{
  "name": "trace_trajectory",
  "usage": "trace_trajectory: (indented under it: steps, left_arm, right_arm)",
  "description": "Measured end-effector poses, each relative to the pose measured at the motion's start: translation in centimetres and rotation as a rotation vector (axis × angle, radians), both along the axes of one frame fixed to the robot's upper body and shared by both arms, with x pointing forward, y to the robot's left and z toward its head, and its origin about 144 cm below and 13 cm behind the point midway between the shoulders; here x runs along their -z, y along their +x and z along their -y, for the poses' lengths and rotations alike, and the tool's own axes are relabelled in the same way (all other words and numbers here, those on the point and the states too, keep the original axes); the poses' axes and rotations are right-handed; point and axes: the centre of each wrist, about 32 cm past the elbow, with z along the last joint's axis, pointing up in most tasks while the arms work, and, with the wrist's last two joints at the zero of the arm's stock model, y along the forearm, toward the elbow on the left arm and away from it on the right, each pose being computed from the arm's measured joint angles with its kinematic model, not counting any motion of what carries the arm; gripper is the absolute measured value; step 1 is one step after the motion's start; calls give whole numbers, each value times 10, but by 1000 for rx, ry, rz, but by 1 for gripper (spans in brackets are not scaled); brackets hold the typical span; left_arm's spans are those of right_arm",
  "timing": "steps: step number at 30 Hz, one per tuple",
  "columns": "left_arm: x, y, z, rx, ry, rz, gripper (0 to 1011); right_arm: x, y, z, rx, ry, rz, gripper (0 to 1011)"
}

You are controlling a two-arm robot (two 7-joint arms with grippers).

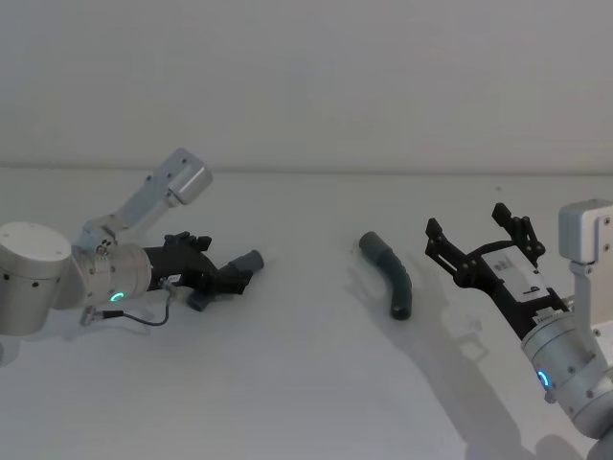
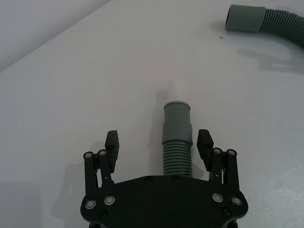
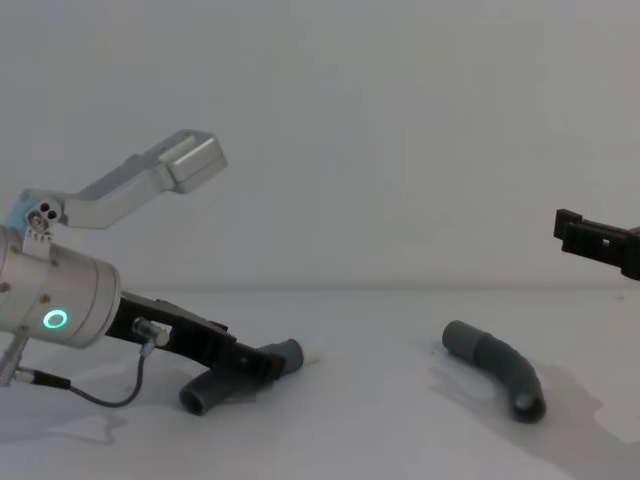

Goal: Use both hands to pick up one end of the pipe from the table, align the ends, and insert them.

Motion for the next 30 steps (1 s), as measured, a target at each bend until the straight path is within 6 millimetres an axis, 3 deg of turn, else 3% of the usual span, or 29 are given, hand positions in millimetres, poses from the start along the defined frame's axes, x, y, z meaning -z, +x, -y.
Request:
trace_trajectory:
  steps: [14, 21, 30]
  left_arm:
    - [1, 1, 3, -11, 1, -23, 999]
    - [2, 1, 4, -14, 1, -26, 868]
    - [2, 1, 5, -16, 1, -28, 610]
  right_arm:
    - [0, 0, 0, 0, 0, 0, 1001]
    - [0, 0, 0, 0, 0, 0, 1001]
    - [0, 0, 0, 0, 0, 0, 1001]
